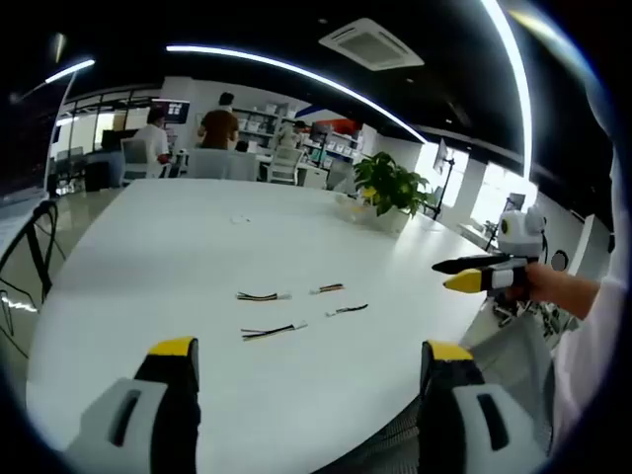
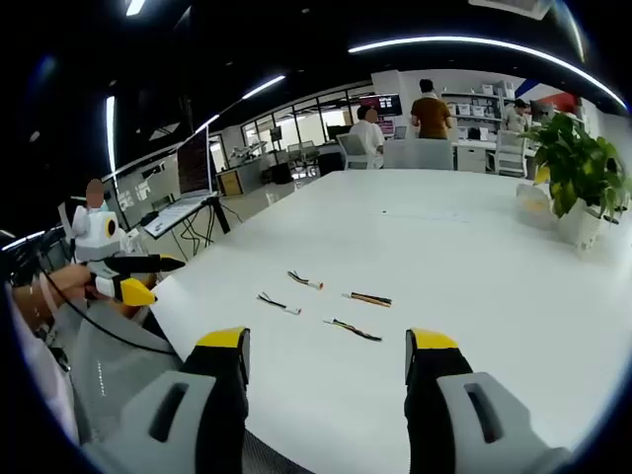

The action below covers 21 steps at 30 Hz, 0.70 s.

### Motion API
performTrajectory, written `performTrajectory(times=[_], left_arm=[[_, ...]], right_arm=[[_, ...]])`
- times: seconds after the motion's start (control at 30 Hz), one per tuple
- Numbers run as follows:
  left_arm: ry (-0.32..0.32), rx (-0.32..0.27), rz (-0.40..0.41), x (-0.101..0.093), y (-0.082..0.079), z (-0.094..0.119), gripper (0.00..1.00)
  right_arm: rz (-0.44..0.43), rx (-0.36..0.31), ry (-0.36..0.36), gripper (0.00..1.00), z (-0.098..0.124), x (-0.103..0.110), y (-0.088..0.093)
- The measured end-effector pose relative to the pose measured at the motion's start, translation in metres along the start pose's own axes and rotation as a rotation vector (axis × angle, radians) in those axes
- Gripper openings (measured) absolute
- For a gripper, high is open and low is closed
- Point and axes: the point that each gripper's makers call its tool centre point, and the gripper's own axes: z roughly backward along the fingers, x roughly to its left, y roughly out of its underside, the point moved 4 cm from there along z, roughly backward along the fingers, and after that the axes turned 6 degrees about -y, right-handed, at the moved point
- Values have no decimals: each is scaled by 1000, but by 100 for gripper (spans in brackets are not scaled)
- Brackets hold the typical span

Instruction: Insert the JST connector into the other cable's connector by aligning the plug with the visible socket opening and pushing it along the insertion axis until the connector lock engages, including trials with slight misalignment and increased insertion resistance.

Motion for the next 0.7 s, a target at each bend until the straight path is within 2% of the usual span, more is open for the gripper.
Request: performTrajectory(times=[0.27, 0.7], left_arm=[[10, -17, -33, 1, -14, -6, 91], [-1, -19, -58, 3, -17, -4, 91]], right_arm=[[19, -18, 3, 62, -4, -8, -11], [16, -28, 6, 62, -1, -6, -11]])
